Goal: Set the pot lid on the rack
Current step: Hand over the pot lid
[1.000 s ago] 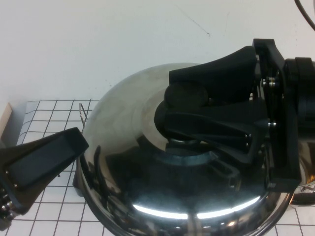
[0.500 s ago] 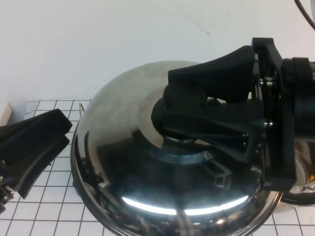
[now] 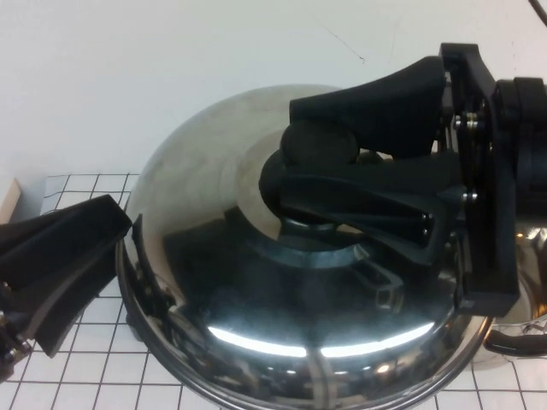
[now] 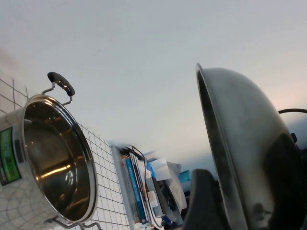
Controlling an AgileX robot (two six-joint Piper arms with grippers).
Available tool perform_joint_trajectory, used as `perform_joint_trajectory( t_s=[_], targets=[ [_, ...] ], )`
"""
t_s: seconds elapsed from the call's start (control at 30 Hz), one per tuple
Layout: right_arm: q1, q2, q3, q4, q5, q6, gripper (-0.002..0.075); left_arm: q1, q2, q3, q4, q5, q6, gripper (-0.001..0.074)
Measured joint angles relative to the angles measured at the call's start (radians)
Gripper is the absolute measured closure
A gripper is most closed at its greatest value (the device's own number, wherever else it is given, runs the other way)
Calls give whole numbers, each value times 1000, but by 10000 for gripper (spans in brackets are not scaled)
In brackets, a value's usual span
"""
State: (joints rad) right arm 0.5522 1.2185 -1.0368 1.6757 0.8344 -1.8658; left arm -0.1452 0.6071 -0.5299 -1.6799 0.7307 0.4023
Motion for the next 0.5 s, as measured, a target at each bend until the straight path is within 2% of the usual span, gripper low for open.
perform_joint_trajectory(
  t_s=[0.23, 0.4, 0.5],
  targets=[
    [7, 45, -13, 0, 53, 20, 374, 0, 0, 0, 0, 2, -115, 329],
    [59, 99, -19, -1, 34, 22, 375, 0, 0, 0, 0, 23, -101, 330],
    [78, 127, -48, -4, 27, 17, 375, 0, 0, 0, 0, 49, -61, 360]
  ],
)
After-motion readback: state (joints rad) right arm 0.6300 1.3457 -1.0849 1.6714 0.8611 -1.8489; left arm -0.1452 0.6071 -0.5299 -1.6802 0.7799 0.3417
